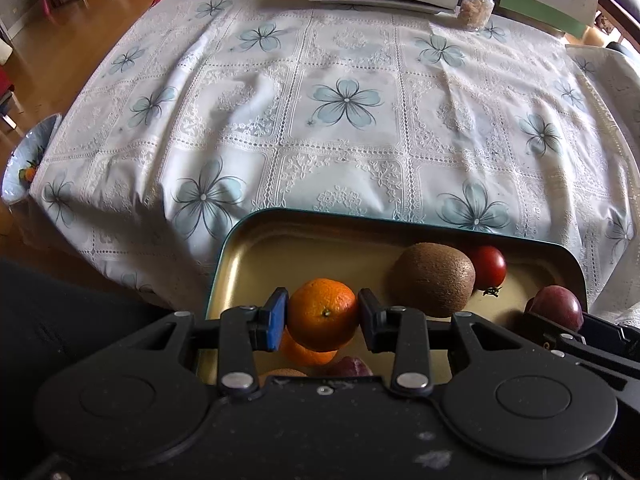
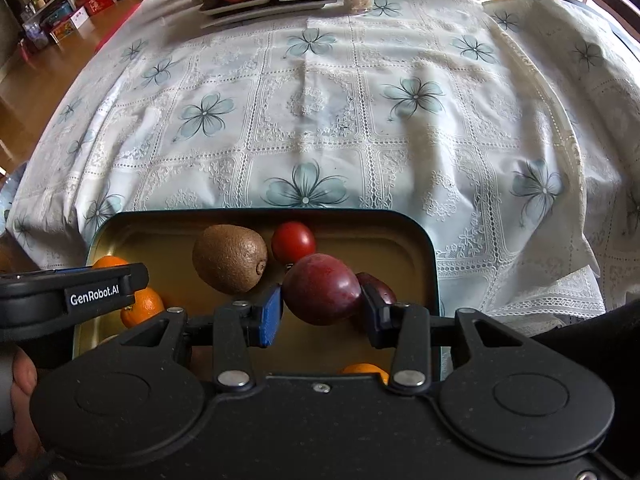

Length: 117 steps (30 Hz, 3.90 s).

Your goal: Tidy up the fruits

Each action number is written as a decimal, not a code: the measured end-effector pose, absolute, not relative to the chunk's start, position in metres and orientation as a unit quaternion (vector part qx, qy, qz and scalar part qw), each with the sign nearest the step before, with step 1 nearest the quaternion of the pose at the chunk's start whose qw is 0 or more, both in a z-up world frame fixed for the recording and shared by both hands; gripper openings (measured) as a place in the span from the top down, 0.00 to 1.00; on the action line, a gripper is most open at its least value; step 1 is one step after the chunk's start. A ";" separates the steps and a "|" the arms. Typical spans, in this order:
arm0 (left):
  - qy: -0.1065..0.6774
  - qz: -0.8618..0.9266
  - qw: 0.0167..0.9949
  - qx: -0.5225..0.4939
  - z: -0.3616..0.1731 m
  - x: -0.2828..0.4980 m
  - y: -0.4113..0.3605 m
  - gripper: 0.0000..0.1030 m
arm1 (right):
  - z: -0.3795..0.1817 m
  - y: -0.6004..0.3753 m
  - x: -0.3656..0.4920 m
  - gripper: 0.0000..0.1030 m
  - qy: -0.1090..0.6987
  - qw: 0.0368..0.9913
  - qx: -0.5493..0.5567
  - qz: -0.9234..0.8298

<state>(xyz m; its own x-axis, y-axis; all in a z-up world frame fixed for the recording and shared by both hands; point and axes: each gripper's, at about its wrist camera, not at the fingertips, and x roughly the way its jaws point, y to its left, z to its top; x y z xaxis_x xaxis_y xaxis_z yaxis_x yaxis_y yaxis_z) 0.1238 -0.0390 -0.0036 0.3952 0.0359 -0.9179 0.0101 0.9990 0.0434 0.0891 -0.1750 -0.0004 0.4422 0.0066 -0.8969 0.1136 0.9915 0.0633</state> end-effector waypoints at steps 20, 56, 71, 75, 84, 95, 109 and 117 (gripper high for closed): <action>0.532 0.001 0.847 0.027 0.010 0.124 -0.038 0.63 | 0.001 -0.173 0.087 0.52 0.515 0.855 0.052 -0.024; 0.502 -0.010 0.863 0.052 -0.019 0.049 -0.025 0.63 | -0.011 -0.152 0.049 0.52 0.492 0.867 0.025 -0.072; 0.469 -0.015 0.882 0.038 -0.021 0.031 -0.021 0.63 | -0.020 -0.144 0.023 0.52 0.486 0.869 0.024 -0.092; 0.464 -0.011 0.885 0.044 -0.021 0.029 -0.023 0.63 | -0.022 -0.147 0.020 0.52 0.490 0.865 0.035 -0.099; 0.460 -0.005 0.887 0.053 -0.022 0.027 -0.027 0.63 | -0.021 -0.154 0.020 0.52 0.489 0.864 0.054 -0.105; 0.457 -0.003 0.888 0.055 -0.023 0.026 -0.028 0.63 | -0.021 -0.152 0.019 0.52 0.484 0.868 0.045 -0.104; 0.458 -0.003 0.888 0.052 -0.023 0.026 -0.028 0.62 | -0.023 -0.149 0.019 0.52 0.485 0.868 0.034 -0.100; 0.458 -0.003 0.887 0.053 -0.023 0.025 -0.028 0.62 | -0.023 -0.147 0.019 0.52 0.486 0.868 0.032 -0.099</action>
